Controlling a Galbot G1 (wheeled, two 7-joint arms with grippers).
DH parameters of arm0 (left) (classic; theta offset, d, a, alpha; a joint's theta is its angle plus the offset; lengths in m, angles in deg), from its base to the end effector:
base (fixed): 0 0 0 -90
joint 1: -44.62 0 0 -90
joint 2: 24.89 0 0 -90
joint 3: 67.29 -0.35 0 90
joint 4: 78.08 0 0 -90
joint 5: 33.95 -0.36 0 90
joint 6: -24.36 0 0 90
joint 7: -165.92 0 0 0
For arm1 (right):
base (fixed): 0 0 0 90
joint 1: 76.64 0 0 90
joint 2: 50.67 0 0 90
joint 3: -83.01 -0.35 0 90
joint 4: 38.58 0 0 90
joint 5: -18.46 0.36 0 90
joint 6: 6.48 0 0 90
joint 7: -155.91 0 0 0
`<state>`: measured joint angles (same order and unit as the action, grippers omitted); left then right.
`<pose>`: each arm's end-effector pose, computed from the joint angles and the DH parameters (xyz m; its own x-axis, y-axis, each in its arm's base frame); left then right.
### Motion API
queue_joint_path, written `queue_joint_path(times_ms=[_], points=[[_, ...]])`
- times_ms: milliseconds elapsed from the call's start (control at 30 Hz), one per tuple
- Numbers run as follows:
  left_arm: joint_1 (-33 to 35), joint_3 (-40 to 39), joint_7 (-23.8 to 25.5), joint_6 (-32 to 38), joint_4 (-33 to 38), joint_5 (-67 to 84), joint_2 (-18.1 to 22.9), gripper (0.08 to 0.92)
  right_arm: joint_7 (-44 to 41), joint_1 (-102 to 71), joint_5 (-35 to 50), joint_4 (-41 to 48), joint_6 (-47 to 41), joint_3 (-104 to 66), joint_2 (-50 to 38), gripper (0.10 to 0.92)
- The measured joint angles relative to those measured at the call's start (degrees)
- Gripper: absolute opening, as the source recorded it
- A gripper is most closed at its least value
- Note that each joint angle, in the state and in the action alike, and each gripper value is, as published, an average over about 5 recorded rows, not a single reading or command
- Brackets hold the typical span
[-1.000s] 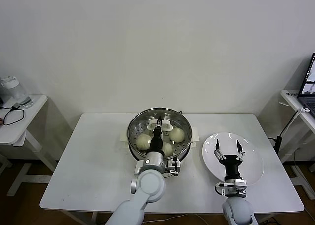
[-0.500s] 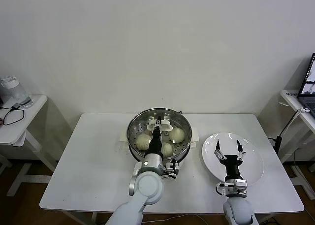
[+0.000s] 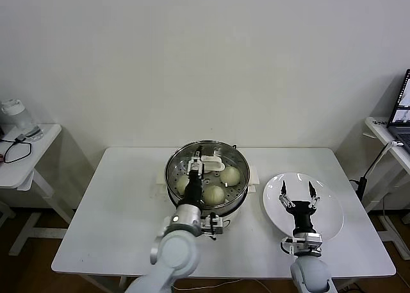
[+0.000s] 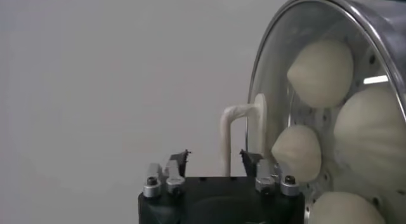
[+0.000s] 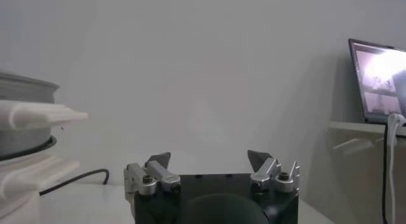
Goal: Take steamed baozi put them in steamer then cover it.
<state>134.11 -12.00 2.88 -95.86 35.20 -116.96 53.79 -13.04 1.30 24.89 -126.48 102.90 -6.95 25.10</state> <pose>0.2740 -0.1439 -0.2382 -0.9893 0.1455 0.0133 0.0281 0.1001 0.9946 0.2782 -0.0890 -0.4195 -0.9817 0.1534 -0.1128 0.1662 0.9795 -0.1140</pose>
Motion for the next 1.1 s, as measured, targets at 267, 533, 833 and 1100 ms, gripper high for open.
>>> queue_joint_path(times_ms=[267, 533, 833, 1100], points=[[3.59, 5.08, -3.44, 0.71, 10.05, 16.19, -6.11, 0.822, -0.09, -0.98, 3.04, -1.75, -2.65, 0.67, -1.18, 0.823], [8.41, 17.07, -13.72, 9.66, 10.88, 43.96, -8.20, 0.823, -1.18, -2.23, 8.63, -4.18, -5.57, 1.10, -2.26, 0.823], [13.28, 27.65, -17.61, 23.70, 2.32, 69.99, -7.81, 0.822, -2.13, -3.55, 12.10, -6.05, -8.18, 1.22, -3.06, 0.823], [16.47, 31.55, -17.61, 32.12, -3.72, 79.58, -7.20, 0.823, -2.85, -4.64, 13.42, -7.42, -9.31, 0.79, -3.12, 0.823]])
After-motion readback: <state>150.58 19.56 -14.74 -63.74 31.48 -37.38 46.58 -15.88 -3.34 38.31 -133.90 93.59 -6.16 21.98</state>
